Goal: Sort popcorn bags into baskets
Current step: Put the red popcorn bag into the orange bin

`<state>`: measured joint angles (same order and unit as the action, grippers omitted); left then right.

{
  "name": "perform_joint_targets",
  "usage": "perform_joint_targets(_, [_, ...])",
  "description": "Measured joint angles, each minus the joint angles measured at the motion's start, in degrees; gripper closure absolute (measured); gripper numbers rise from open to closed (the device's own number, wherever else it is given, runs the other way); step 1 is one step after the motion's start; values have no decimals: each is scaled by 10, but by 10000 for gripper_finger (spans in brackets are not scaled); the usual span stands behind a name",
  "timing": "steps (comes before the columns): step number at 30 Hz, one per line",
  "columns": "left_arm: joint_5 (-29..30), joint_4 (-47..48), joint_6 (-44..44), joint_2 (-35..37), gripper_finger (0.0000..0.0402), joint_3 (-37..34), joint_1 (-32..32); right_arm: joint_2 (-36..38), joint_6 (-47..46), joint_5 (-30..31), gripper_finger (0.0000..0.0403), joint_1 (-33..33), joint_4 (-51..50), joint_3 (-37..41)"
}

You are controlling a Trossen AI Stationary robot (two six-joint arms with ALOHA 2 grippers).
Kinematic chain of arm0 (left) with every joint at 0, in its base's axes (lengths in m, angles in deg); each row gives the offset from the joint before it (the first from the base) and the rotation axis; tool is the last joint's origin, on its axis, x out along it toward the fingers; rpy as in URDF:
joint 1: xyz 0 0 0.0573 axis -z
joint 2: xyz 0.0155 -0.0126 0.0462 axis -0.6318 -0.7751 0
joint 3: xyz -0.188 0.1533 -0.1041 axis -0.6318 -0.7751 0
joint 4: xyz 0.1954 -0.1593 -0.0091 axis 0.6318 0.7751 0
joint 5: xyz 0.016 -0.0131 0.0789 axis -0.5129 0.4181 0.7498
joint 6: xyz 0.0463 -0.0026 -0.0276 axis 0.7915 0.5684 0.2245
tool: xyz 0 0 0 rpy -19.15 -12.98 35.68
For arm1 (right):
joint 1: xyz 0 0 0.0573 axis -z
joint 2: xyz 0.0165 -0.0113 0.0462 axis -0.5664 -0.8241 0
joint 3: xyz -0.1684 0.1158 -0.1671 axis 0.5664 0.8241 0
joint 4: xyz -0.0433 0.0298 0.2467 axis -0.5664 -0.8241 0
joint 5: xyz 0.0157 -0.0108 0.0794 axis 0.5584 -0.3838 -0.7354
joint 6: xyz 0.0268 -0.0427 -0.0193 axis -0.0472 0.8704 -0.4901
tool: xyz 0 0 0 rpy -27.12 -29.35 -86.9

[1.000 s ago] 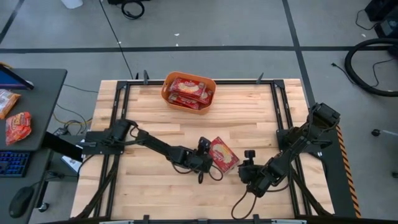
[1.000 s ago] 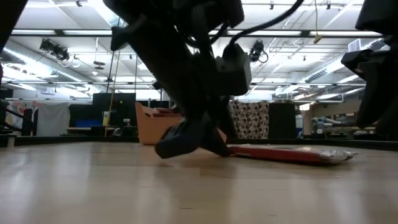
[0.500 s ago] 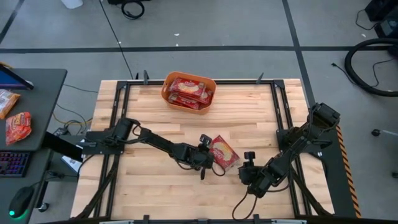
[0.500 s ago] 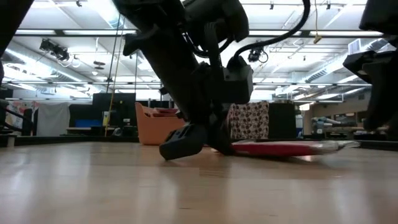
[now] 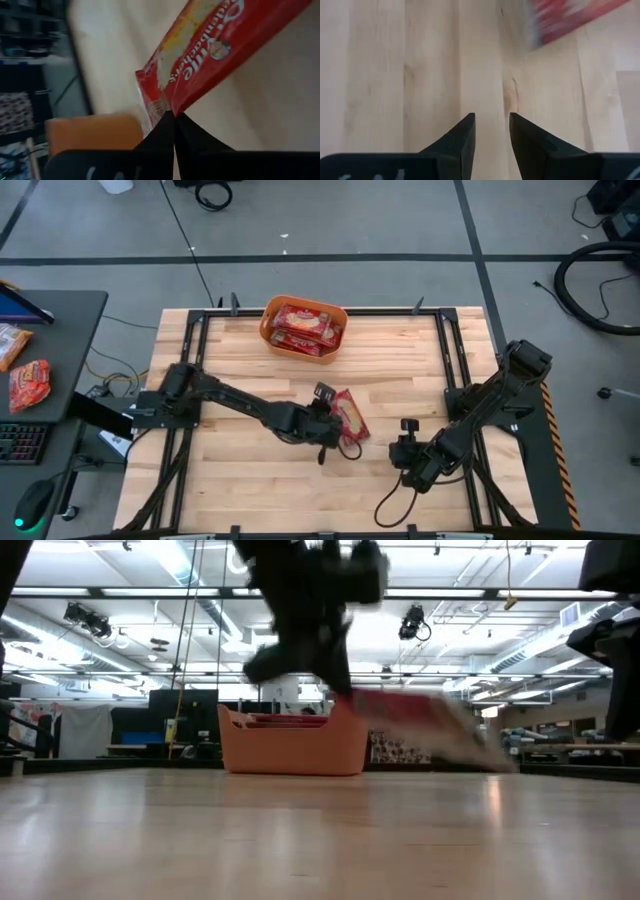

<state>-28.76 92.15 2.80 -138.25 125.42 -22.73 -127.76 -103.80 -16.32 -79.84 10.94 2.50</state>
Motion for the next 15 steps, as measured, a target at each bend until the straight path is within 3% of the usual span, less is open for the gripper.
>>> perform_joint_targets(7, [68,6,21,74,400,1,-12,7,-23,5,278,-5,-2,0])
perform_joint_targets(15, [99,-5,43,127,401,1,-83,5,-28,30,278,-16,2,0])
